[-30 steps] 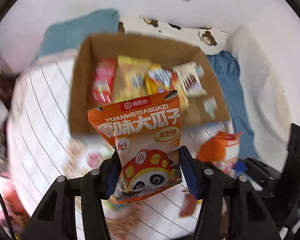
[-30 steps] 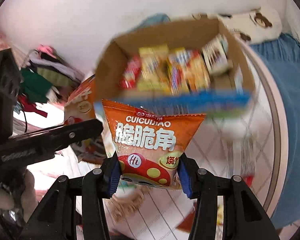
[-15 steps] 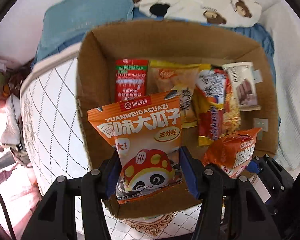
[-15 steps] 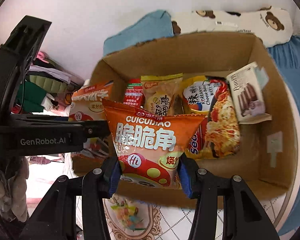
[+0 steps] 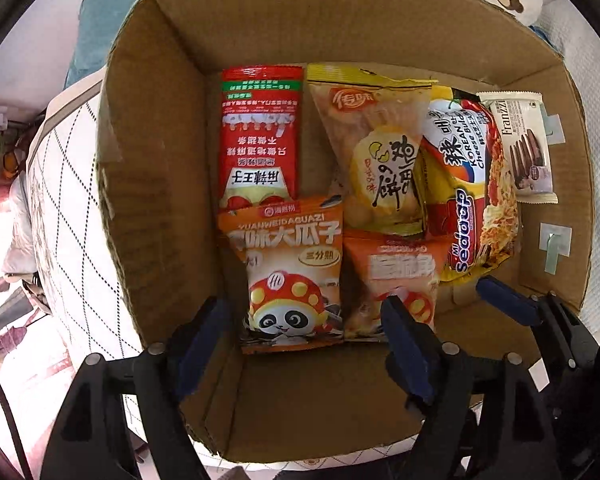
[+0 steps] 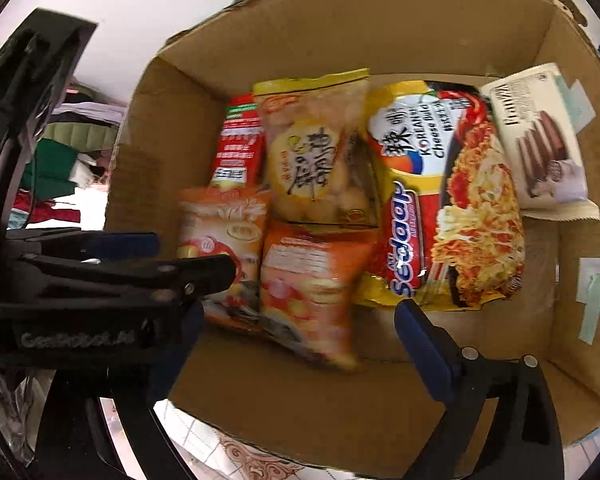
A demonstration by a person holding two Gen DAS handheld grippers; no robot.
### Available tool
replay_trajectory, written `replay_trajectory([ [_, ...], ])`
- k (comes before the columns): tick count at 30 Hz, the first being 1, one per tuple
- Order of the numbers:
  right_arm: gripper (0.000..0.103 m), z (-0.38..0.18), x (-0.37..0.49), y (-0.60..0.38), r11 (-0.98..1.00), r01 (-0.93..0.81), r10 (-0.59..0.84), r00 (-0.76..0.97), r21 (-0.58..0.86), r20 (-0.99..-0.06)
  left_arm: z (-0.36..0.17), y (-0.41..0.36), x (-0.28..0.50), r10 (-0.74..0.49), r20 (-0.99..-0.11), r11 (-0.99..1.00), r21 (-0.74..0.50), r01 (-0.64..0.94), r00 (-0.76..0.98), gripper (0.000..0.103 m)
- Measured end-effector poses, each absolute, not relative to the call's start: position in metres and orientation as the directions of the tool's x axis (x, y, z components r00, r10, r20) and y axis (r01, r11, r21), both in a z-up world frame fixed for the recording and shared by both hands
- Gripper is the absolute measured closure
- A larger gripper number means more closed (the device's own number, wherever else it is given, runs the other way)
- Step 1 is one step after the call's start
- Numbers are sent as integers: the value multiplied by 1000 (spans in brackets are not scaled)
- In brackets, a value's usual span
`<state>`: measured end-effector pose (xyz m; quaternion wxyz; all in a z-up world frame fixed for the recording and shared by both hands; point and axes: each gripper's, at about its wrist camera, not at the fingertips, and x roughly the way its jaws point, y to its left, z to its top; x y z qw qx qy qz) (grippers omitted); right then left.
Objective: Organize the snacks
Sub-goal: 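Carry both bags into the cardboard box and open both tools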
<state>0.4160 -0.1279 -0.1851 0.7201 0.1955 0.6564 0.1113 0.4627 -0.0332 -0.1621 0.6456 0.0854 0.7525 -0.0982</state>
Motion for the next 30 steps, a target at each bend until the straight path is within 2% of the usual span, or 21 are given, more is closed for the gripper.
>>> replay_trajectory([
  [15,5,-164,396,-172,960,127,230,141,248,-963,-133,-16,436,-114,-993,981,-119,155,-38,24],
  [23,5,-148,379,-189,966,145,186,178,213,-966,-127,-14,426,-144,-990,980,-142,140,7,24],
  [30,5,-119,358,-189,977,129,131,266,170,-955,-100,-17,402,-164,-978,980,-147,136,128,24],
])
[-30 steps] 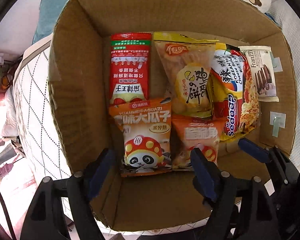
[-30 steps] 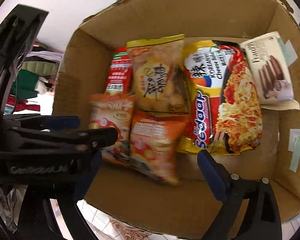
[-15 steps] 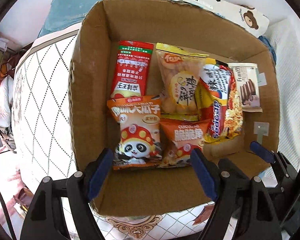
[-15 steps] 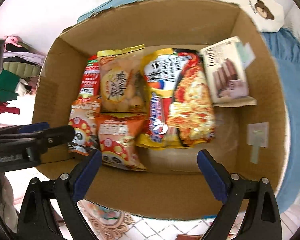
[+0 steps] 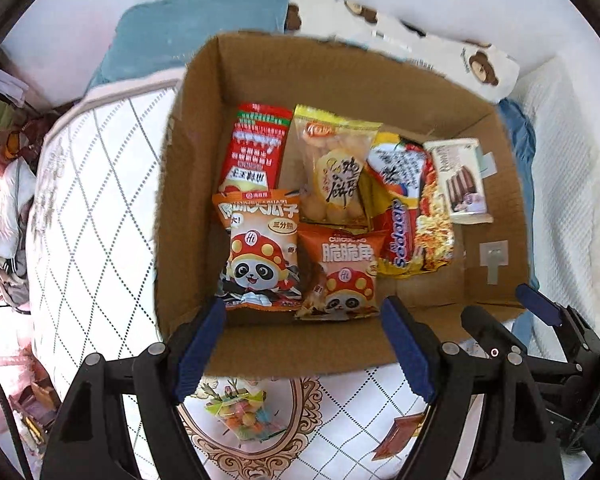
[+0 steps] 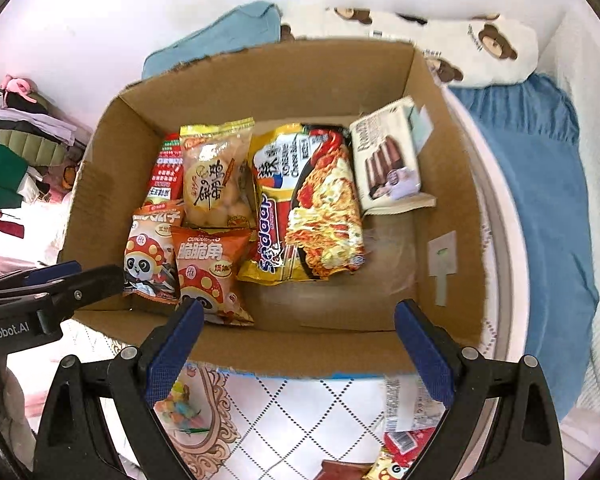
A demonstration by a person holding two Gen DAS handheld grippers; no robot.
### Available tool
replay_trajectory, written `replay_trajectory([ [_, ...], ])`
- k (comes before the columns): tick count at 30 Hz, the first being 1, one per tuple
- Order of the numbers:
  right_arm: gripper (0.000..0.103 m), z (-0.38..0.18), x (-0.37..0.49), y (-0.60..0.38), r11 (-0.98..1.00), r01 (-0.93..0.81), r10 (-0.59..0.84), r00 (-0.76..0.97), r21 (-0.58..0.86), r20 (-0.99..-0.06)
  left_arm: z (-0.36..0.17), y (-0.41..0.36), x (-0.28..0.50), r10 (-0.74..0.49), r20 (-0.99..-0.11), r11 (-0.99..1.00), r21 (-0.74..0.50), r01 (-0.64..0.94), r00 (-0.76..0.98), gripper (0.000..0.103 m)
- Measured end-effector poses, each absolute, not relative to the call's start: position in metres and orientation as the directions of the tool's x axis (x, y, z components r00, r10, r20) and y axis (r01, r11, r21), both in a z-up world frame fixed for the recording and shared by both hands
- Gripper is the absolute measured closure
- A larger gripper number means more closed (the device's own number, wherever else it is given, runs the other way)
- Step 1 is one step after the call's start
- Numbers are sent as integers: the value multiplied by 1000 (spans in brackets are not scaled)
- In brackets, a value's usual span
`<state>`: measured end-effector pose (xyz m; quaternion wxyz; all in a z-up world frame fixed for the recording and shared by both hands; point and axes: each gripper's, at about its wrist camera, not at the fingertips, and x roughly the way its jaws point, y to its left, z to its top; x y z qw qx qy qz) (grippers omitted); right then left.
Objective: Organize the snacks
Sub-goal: 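Reach left tool to the candy bag while right tool grasps the brown wafer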
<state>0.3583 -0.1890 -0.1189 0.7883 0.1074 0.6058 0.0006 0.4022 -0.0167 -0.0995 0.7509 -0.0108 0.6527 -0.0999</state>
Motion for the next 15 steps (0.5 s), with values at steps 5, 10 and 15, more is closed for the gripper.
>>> replay_trajectory([
  [5,5,-88,331,-186,983,99,111,361,157,-926,-66,-14,366,-161,-944,981,-120,155,289,24],
  [10,5,-66,284,-183,981,78,126,428,175,-895,-63,2,313,-153,-921,983,-106,147,358,24],
  [15,5,-109,223,-188,956,131,204,346,262,-916,-122,21,263,-116,-959,990,-90,110,258,24],
])
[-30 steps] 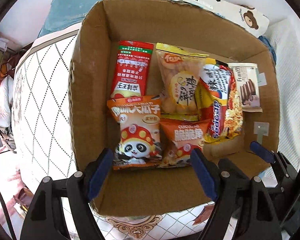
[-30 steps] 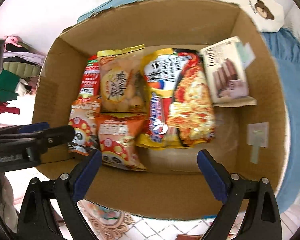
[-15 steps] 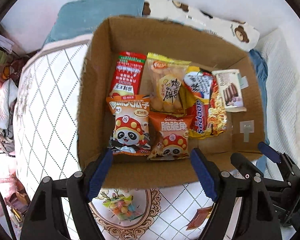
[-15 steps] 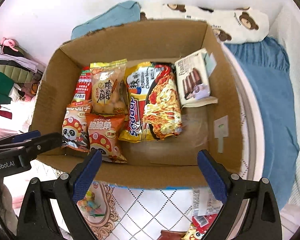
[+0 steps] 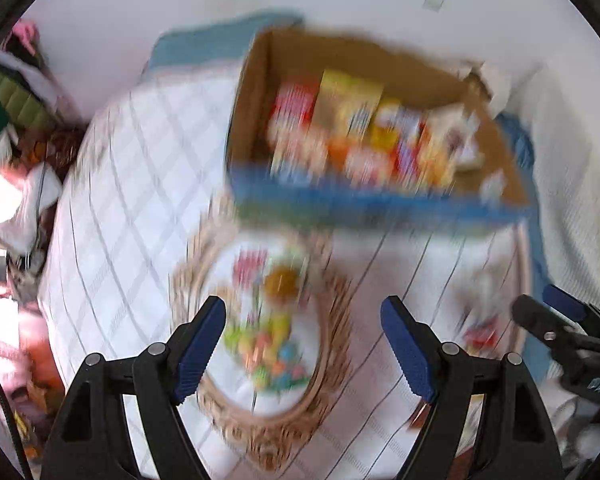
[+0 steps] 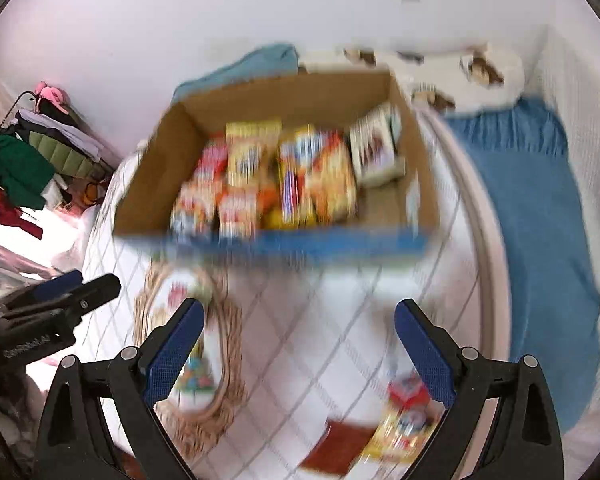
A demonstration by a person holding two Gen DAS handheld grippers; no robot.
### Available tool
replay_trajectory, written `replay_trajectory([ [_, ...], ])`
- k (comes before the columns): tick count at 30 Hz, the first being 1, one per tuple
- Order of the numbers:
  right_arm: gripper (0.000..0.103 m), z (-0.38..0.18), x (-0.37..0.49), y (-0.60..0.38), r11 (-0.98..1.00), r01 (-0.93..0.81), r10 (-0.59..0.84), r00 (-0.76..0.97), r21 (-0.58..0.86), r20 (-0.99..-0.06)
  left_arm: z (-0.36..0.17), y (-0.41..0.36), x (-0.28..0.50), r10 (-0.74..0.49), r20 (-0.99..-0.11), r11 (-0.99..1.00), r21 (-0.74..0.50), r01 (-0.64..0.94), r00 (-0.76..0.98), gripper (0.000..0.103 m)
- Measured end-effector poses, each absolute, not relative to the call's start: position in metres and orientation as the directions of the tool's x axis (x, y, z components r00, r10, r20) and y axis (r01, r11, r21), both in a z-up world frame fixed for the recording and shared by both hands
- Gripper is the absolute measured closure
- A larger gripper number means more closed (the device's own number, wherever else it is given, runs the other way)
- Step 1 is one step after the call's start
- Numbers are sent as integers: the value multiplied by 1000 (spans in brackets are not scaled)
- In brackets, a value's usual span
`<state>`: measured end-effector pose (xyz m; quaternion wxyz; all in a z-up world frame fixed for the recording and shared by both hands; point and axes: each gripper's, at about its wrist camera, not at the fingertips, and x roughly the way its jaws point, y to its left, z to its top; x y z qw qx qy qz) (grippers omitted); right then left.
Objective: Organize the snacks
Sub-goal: 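Reach left tool to the candy bag while right tool grasps the brown wafer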
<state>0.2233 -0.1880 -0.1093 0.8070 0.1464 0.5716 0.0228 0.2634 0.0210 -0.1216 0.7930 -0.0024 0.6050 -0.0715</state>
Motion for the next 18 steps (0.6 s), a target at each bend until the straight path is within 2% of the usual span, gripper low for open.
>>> replay_trajectory([
  [5,5,-192,168,-197,909,258,289,171,326,-942,-205,39,246,-111,-992,993,-109,42,61,24],
  [11,7,-257,129,-208,876,367,302,87,312,-949,-262,41,258,-106,-993,994,-106,-9,-42,24],
  [12,10,-264,124,-209,870,376,306,94,318,-947,-267,40,260,-117,-992,993,-117,-11,-41,24],
  [14,31,-271,120,-209,868,384,302,97,316,-948,-275,37,264,-102,-994,995,-102,-10,-41,25],
  [15,34,-276,119,-208,869,384,298,98,312,-950,-277,35,264,-104,-994,995,-104,-5,-36,34],
  [18,41,-280,117,-202,890,361,259,102,278,-961,-279,31,261,-80,-997,996,-81,24,-8,45],
])
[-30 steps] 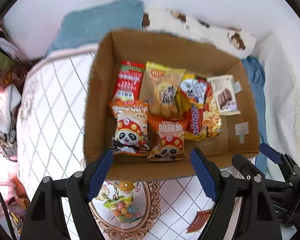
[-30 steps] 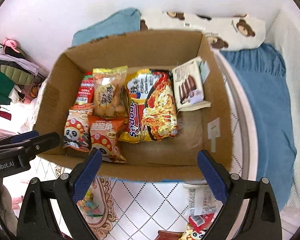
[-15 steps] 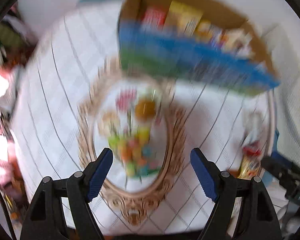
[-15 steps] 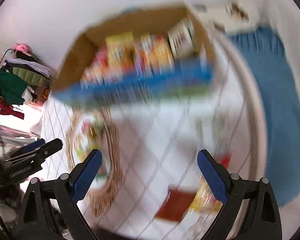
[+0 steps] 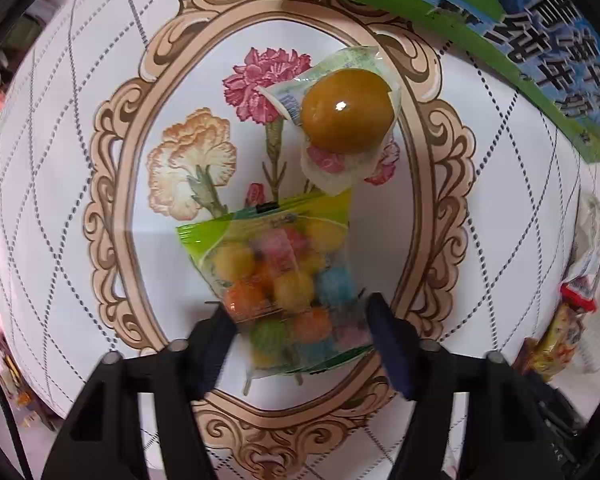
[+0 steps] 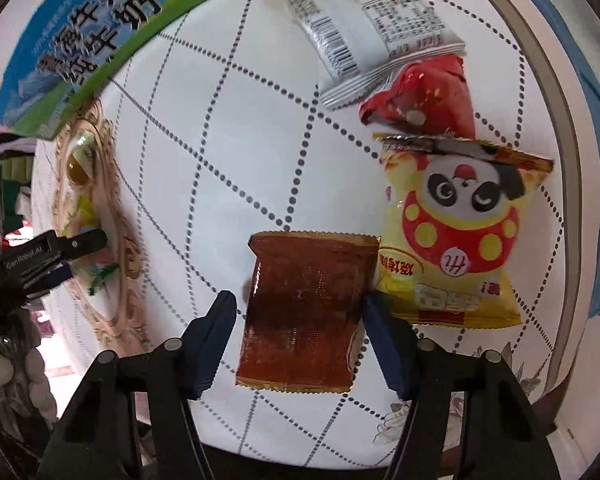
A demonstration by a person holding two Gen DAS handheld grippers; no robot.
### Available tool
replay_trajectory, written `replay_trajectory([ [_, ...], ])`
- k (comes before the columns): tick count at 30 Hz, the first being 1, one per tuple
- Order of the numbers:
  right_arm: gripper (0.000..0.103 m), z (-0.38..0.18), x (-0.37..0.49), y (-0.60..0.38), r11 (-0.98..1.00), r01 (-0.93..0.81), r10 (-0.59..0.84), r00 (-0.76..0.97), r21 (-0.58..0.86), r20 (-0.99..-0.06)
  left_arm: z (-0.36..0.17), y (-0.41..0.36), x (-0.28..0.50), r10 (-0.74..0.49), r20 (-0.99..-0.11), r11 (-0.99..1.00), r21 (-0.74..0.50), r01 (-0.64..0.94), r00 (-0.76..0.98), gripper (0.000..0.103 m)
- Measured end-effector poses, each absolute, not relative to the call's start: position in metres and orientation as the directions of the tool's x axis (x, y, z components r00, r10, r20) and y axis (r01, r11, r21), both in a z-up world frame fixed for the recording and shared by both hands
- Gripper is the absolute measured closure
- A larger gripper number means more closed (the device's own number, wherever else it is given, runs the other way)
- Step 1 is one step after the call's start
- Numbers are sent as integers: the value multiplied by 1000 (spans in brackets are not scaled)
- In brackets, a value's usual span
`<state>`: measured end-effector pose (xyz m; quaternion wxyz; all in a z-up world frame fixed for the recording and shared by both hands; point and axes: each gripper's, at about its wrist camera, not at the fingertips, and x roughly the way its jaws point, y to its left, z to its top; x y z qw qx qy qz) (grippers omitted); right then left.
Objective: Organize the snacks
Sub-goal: 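Reach left tool to the candy bag while right tool grasps the brown wafer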
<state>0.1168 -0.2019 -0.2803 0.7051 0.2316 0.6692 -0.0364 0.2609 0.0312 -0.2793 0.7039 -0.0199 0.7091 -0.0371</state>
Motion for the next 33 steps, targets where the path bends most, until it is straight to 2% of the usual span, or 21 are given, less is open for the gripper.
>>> replay_trajectory([
  [5,44,-274,116,-179,927,288,218,112,241,-970,-276,28,224,-107,-994,992,-108,64,-29,46],
  [10,43,-266,114,-137,972,138,180,90,191,-980,-295,22,183,-137,-984,985,-147,84,-112,46],
  [15,38,-271,115,-133,969,161,177,69,186,-982,-313,27,188,-158,-979,986,-163,32,-128,46],
  [20,38,-282,112,-140,965,184,183,50,189,-982,-314,40,191,-158,-981,987,-159,4,-112,47],
  [23,44,-288,122,-130,970,180,152,65,161,-986,-299,42,174,-129,-989,990,-133,45,-78,53],
  [28,44,-275,114,-134,973,154,154,106,170,-982,-272,27,170,-152,-988,983,-155,96,-36,54],
  [33,44,-243,121,-143,965,155,182,179,210,-967,-219,6,184,-234,-972,963,-228,144,28,54],
])
